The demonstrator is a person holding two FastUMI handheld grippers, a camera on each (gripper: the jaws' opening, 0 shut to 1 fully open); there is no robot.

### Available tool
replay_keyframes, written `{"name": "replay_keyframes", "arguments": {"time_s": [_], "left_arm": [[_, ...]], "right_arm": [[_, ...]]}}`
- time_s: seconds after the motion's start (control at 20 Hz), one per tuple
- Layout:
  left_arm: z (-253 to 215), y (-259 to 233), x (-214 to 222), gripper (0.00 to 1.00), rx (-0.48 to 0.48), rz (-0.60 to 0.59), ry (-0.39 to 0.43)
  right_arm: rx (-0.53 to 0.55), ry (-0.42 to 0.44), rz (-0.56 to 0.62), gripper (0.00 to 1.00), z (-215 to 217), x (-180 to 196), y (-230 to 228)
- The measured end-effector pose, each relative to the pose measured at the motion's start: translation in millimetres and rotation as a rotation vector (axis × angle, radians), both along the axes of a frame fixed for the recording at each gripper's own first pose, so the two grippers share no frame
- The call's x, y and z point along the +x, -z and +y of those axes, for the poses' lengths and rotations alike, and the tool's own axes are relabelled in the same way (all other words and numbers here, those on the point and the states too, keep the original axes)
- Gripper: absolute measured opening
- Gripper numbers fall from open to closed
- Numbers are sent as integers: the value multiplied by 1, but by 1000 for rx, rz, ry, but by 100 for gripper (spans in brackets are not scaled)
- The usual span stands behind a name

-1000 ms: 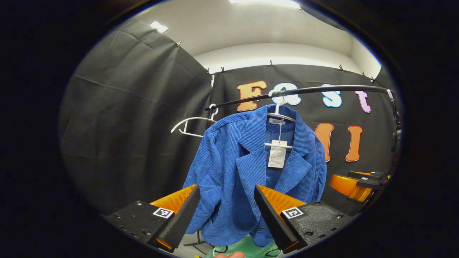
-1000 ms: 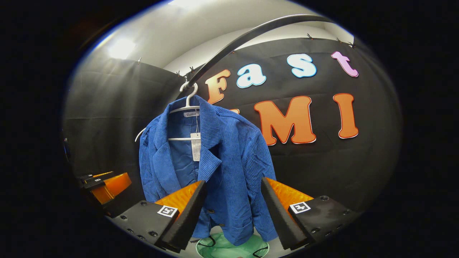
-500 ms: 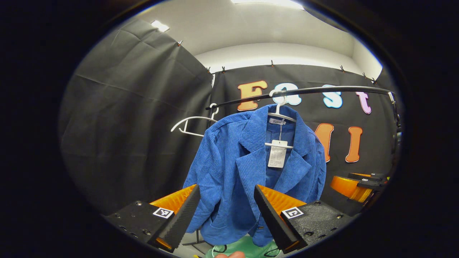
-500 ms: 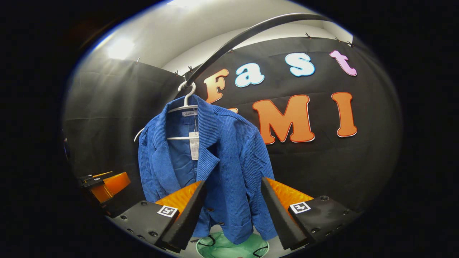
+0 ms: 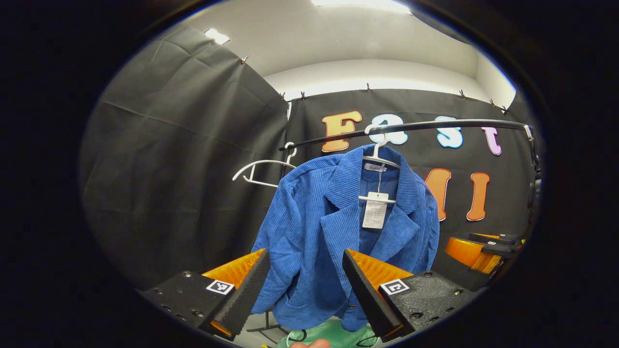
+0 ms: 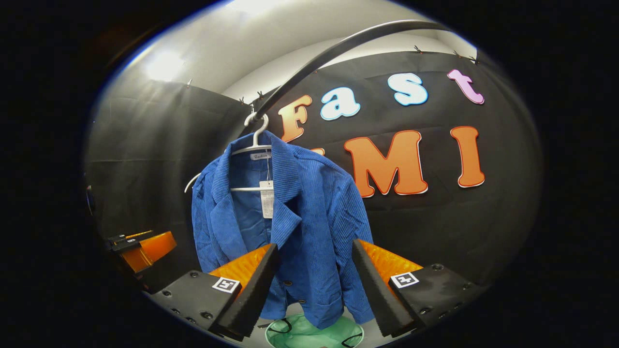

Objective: Grasp the clothes on the hanger with both hands and then place them into the laundry hamper below.

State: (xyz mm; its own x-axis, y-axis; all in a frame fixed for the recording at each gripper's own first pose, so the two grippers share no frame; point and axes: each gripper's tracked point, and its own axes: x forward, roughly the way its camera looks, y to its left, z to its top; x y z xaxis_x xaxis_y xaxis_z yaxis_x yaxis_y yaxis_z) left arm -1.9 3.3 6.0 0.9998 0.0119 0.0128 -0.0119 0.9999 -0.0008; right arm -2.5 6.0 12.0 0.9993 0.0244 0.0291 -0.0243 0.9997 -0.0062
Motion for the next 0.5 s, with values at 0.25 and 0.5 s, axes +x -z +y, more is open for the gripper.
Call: {"name": "replay_keyframes", "arguments": {"time_s": [0.25,0.5], "left_arm": [[6,-7,-5,92,9,-14,-7],[19,-9,-9,95,3,-22,-42]], "right_arm": [[1,-38,-73,98,20,29,-40],[26,-58,-65,89,47,83,-46]]}}
